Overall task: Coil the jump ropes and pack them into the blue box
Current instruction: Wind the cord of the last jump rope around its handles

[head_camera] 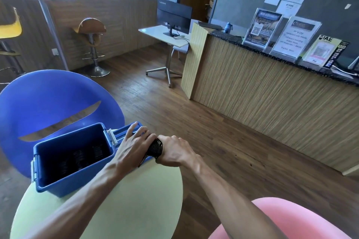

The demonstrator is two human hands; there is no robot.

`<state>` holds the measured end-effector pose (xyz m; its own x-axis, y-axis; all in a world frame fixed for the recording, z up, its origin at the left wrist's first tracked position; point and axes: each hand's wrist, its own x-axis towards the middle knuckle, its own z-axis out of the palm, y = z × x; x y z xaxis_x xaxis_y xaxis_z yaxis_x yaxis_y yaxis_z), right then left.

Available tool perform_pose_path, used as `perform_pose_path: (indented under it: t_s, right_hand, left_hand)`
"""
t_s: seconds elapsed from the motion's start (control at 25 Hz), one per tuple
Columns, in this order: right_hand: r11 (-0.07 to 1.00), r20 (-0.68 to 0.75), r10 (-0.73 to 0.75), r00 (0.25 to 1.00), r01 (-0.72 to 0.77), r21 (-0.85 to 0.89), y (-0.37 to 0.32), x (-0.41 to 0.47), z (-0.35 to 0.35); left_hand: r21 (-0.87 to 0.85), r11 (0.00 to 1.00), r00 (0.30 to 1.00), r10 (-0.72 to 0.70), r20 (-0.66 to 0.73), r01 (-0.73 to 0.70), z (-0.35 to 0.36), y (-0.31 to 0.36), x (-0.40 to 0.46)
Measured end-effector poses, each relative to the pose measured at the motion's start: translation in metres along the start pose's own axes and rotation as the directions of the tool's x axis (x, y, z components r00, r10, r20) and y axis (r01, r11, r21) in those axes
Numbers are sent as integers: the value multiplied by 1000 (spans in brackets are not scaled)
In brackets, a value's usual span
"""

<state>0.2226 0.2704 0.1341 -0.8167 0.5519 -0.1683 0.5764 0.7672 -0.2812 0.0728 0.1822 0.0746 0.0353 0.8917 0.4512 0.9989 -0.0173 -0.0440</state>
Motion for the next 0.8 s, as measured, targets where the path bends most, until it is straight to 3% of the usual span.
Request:
perform_pose_path:
  t_s: [0.12,0.24,0.32,0.44,0.6,0.8]
  right_hand:
    - [999,40,30,999,-30,14,4,-2,1]
    - [999,33,18,999,-17,-27,5,-3,7]
    - [996,-7,-29,1000,29,-87,4,-1,7]
    - [987,-40,-74,996,67,-145,4,-2,10]
    - [993,-115,-73,991,62,-96,6,-1,14]
    - [975,-185,-102,977,62,-212,0,5,11]
  left_hand:
    - [-36,999,1000,20,8,-20,-4,1,2]
    - [24,997,971,65,230,-72,-15,-9,12]
    - [8,999,900,28,435,-35,-22,-12,16]
    - [-118,979,729,-40,683,164,-33,-8,27]
    - [-90,978,748,-84,658,189,-37,-10,33]
    - [-170,950,726,-79,683,263,-47,-18,44]
